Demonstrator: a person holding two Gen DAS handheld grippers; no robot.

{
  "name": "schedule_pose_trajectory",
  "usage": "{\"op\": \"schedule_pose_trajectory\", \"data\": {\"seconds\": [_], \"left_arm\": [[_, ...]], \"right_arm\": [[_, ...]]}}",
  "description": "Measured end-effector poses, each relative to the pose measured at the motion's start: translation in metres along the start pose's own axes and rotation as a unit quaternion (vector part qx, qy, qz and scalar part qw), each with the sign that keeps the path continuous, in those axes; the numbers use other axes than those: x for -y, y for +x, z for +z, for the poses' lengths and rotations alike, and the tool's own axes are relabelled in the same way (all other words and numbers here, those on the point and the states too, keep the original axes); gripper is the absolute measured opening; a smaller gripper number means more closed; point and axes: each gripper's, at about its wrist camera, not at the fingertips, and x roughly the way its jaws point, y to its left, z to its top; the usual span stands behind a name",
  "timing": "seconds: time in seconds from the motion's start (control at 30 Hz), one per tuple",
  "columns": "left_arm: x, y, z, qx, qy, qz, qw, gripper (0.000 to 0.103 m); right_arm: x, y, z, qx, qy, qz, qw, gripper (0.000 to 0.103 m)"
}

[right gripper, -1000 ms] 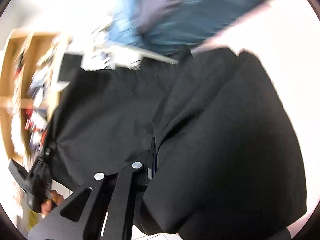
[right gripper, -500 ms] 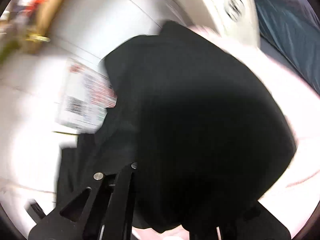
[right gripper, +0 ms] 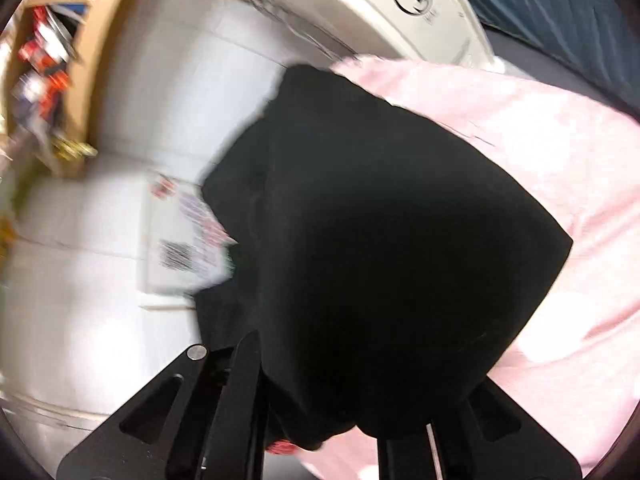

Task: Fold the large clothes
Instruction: 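Lower the folded jacket onto the sheet beside the helmet and open both grippers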

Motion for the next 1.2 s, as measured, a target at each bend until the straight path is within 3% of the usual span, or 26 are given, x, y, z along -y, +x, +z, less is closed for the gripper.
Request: {"op": "schedule_pose_trajectory", "data": {"seconds": [0.07,0.17,0.2,0.23,0.27,0.33,0.37,0.43,0.5,0.57,0.63,0.7,0.73,0.77,0.8,0.9,1.07,1.13,1.2], "left_arm": [[-0.009,-0.003,0.003,0.006,-0.011,0.012,0.9998,0.031],[-0.02,-0.03,0.016,0.061,-0.017,0.032,0.9974,0.035],[-0.025,-0.043,0.019,0.094,-0.013,0.055,0.9939,0.041],[-0.029,-0.054,0.022,0.126,-0.009,0.082,0.9885,0.067],[-0.035,-0.067,0.025,0.164,-0.009,0.116,0.9796,0.083],[-0.059,-0.078,0.03,0.202,-0.03,0.137,0.9694,0.087],[-0.068,-0.073,0.033,0.191,-0.035,0.134,0.9718,0.089],[-0.091,-0.043,0.041,0.117,-0.05,0.138,0.9823,0.089],[-0.109,-0.014,0.04,0.064,-0.082,0.114,0.9881,0.089],[-0.126,0.013,0.033,0.022,-0.126,0.085,0.9882,0.089],[-0.142,0.039,0.023,-0.007,-0.184,0.031,0.9824,0.089],[-0.149,0.054,0.014,-0.02,-0.227,-0.021,0.9735,0.076],[-0.152,0.058,0.013,-0.025,-0.239,-0.049,0.9694,0.049],[-0.152,0.063,0.014,-0.038,-0.246,-0.065,0.9664,0.012],[-0.149,0.063,0.019,-0.049,-0.241,-0.064,0.967,0.001],[-0.13,0.038,0.033,-0.031,-0.205,-0.076,0.9754,0.002],[-0.098,-0.036,0.058,-0.02,-0.13,-0.083,0.9878,0.001],[-0.086,-0.045,0.055,-0.028,-0.102,-0.067,0.9921,0.002],[-0.083,-0.029,0.048,-0.04,-0.093,-0.037,0.9942,0.002]], "right_arm": [[0.012,0.014,-0.001,-0.023,0.021,-0.026,0.999,0.043],[0.011,0.001,-0.01,0.016,0.028,-0.021,0.999,0.057],[0.01,-0.003,-0.013,0.028,0.023,-0.022,0.999,0.059],[0.011,-0.01,-0.015,0.042,0.022,-0.034,0.998,0.064],[0.017,-0.02,-0.018,0.058,0.028,-0.048,0.997,0.072],[0.029,-0.031,-0.023,0.084,0.044,-0.052,0.994,0.075],[0.038,-0.037,-0.025,0.092,0.054,-0.05,0.993,0.075],[0.065,-0.047,-0.027,0.111,0.084,-0.047,0.989,0.075],[0.097,-0.05,-0.027,0.12,0.142,-0.013,0.982,0.075],[0.116,-0.041,-0.029,0.105,0.19,0.031,0.976,0.075],[0.118,-0.027,-0.032,0.093,0.208,0.046,0.973,0.071],[0.114,-0.017,-0.033,0.094,0.219,0.071,0.969,0.05],[0.11,-0.011,-0.032,0.091,0.226,0.094,0.965,0.027],[0.105,-0.009,-0.033,0.088,0.228,0.104,0.964,0.014],[0.096,-0.009,-0.028,0.085,0.224,0.098,0.966,0.012],[0.078,-0.025,-0.013,0.083,0.194,0.082,0.974,0.006],[0.054,-0.081,0.025,0.125,0.162,0.121,0.971,0.004],[0.05,-0.094,0.038,0.142,0.149,0.106,0.973,0.004],[0.059,-0.093,0.045,0.141,0.163,0.068,0.974,0.004]]}}
